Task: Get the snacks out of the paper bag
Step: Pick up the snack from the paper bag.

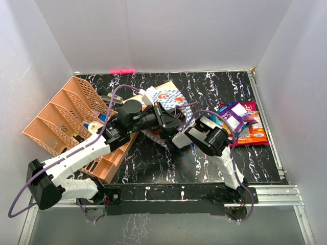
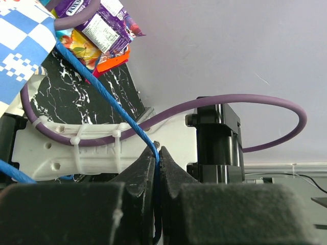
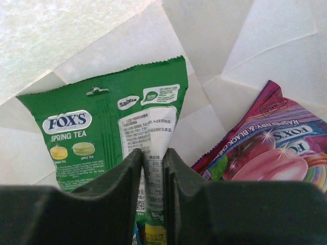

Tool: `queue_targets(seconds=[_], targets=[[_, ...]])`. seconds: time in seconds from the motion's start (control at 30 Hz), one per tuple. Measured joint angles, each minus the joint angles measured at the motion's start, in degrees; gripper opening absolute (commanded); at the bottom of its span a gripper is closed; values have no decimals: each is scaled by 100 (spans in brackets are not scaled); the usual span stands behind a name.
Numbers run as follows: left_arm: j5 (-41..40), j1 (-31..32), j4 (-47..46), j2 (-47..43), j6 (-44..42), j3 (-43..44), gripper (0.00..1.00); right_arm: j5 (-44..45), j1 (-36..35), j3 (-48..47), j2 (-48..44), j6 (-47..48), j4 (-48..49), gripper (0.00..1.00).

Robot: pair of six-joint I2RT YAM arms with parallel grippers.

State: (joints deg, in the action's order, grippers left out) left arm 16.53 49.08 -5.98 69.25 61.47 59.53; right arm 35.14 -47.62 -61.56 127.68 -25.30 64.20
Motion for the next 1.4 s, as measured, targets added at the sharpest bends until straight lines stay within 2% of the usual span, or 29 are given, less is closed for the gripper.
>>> queue_targets(seconds=[0.17,0.53,0.83,1.07,1.27,1.4], targets=[[-76,0,181,-72,-28,0,0,-372,33,179,-68,372,260,8],[90,76,321,-48,-83,321,0,-367,2,2090,-1609,1285,614,8],[151,94,352,92,-83,433,0,-179,-352,3047,-2892,1338,468,8],[-26,94,498,92,-109,629,0,197,-413,3477,-4168,953,-647,8],[-192,94,688,90,-144,651,0,234,-413,3858,-5523,553,-1998,8],[-326,94,822,74,-201,654,0,-15,-402,3926,-6605,352,-3237,8]])
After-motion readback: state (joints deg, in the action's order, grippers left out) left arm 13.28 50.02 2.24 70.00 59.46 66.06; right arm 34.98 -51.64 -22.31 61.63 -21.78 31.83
